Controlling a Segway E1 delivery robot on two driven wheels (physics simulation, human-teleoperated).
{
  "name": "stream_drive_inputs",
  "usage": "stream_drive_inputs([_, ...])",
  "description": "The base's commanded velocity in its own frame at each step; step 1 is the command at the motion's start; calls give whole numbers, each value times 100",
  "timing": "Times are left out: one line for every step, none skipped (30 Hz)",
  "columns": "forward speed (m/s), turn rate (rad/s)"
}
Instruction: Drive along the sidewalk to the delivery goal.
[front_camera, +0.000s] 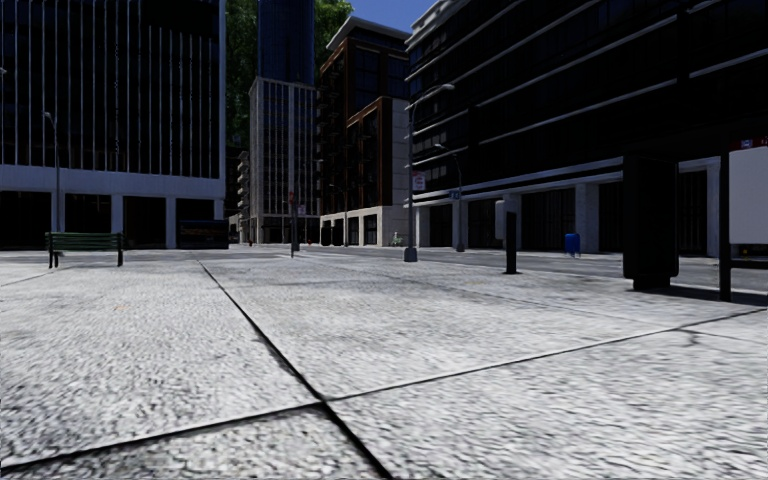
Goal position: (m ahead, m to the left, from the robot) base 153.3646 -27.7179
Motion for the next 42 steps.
stream_drive_inputs([200,0])
stream_drive_inputs([200,0])
stream_drive_inputs([200,0])
stream_drive_inputs([200,0])
stream_drive_inputs([200,0])
stream_drive_inputs([200,0])
stream_drive_inputs([200,0])
stream_drive_inputs([200,0])
stream_drive_inputs([200,0])
stream_drive_inputs([200,0])
stream_drive_inputs([200,0])
stream_drive_inputs([200,0])
stream_drive_inputs([200,0])
stream_drive_inputs([200,0])
stream_drive_inputs([200,0])
stream_drive_inputs([200,0])
stream_drive_inputs([200,0])
stream_drive_inputs([200,0])
stream_drive_inputs([200,0])
stream_drive_inputs([200,0])
stream_drive_inputs([200,0])
stream_drive_inputs([200,0])
stream_drive_inputs([200,0])
stream_drive_inputs([200,0])
stream_drive_inputs([200,0])
stream_drive_inputs([200,0])
stream_drive_inputs([200,0])
stream_drive_inputs([200,0])
stream_drive_inputs([200,0])
stream_drive_inputs([200,0])
stream_drive_inputs([199,0])
stream_drive_inputs([199,0])
stream_drive_inputs([199,0])
stream_drive_inputs([199,0])
stream_drive_inputs([199,0])
stream_drive_inputs([199,0])
stream_drive_inputs([199,0])
stream_drive_inputs([199,0])
stream_drive_inputs([199,0])
stream_drive_inputs([199,0])
stream_drive_inputs([199,0])
stream_drive_inputs([200,0])
